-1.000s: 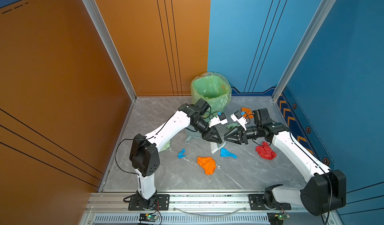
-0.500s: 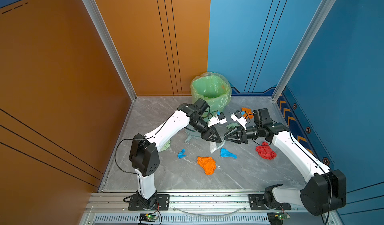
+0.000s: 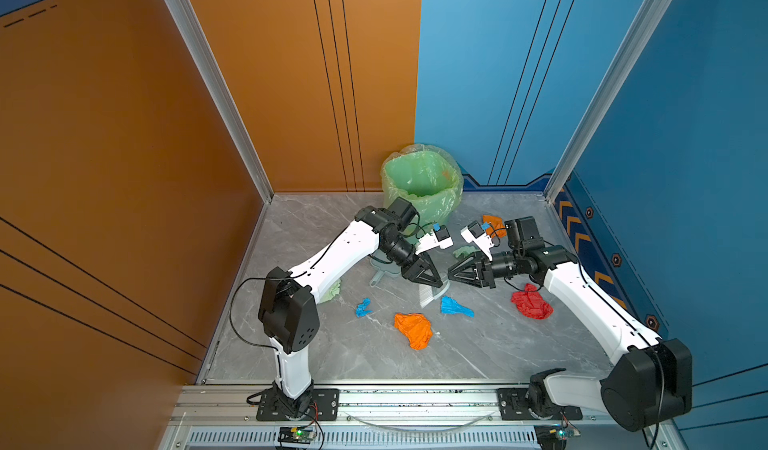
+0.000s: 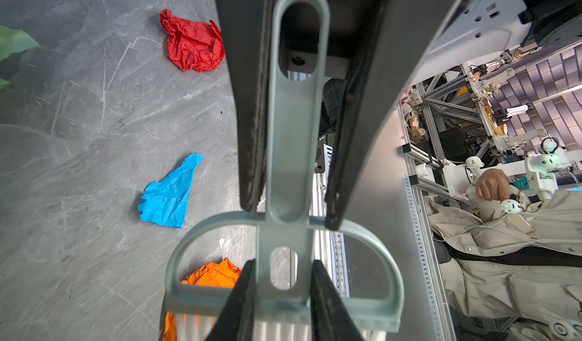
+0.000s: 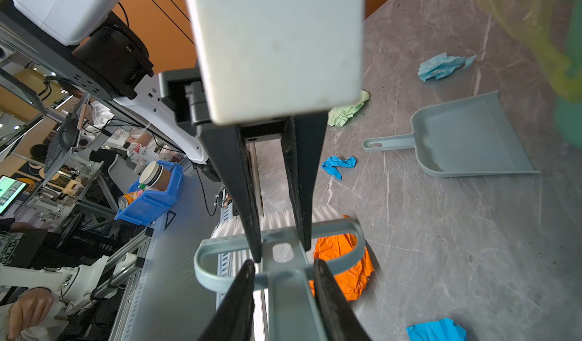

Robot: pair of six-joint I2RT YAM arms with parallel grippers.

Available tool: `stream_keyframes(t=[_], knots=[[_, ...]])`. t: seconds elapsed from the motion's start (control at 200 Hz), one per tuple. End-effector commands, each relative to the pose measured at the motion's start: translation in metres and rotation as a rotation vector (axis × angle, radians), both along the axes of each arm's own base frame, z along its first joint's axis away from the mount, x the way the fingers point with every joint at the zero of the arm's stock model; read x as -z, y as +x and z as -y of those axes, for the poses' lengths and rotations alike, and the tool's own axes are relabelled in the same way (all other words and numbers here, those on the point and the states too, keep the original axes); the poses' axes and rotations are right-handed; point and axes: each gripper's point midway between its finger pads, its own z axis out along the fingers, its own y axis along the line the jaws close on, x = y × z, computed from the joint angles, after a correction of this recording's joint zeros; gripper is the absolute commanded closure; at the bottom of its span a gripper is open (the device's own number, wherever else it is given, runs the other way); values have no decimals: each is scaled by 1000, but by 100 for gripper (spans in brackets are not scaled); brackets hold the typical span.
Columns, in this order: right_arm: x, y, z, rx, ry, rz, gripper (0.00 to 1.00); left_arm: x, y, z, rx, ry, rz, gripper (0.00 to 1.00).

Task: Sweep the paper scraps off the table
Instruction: 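Close the right gripper on the brush handle beside the left gripper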

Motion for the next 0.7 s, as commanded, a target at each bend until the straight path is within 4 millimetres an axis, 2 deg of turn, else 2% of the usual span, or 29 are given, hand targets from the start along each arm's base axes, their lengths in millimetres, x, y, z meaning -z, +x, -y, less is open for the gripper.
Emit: stream_keyframes(t=[0.0,0.355,0.456,0.696], knots=[[6,-7,-5,-29,-11,-18,68,-9,13,2,-35,-18,7,100],[6,-7,-5,-28,-12,-15,70,-9,12,3,-36,-7,18,100],[5,-7,-5,-27,-13,-11,75,-8,12,4,-36,-4,16,100],[5,-6,-5,-28,-11,-12,79,-8,13,5,-35,-4,19,100]])
